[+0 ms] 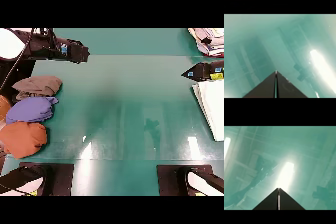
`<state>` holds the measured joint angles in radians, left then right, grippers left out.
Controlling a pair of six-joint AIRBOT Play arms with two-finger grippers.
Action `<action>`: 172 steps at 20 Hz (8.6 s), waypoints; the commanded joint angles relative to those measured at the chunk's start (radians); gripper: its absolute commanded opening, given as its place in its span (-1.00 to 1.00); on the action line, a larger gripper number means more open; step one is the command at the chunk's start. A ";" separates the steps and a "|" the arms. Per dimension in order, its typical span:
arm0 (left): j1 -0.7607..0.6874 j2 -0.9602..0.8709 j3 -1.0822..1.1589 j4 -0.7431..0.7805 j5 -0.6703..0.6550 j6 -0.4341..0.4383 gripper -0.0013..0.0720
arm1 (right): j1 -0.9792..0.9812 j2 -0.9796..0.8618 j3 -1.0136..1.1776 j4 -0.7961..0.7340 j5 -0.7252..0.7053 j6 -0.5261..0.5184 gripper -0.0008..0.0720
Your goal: Fold the shirts.
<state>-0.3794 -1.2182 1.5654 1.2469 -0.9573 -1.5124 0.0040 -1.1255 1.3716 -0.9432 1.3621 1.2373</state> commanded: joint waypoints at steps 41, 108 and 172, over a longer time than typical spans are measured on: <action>0.510 -0.278 -0.196 0.417 -0.109 -0.216 -0.90 | 0.002 0.000 0.000 0.010 -0.045 0.000 -0.94; 0.183 -0.257 -0.183 0.015 0.058 -0.094 -0.89 | 0.237 -0.067 -0.624 0.159 -0.140 0.070 0.25; 0.323 -0.150 -0.212 0.063 -0.200 0.037 0.46 | 0.061 -0.627 0.602 -0.252 0.173 0.104 0.06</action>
<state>-0.1158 -1.3994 1.3258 1.3075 -0.9775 -1.4879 0.0856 -1.7664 1.9411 -1.1950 1.4292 1.3437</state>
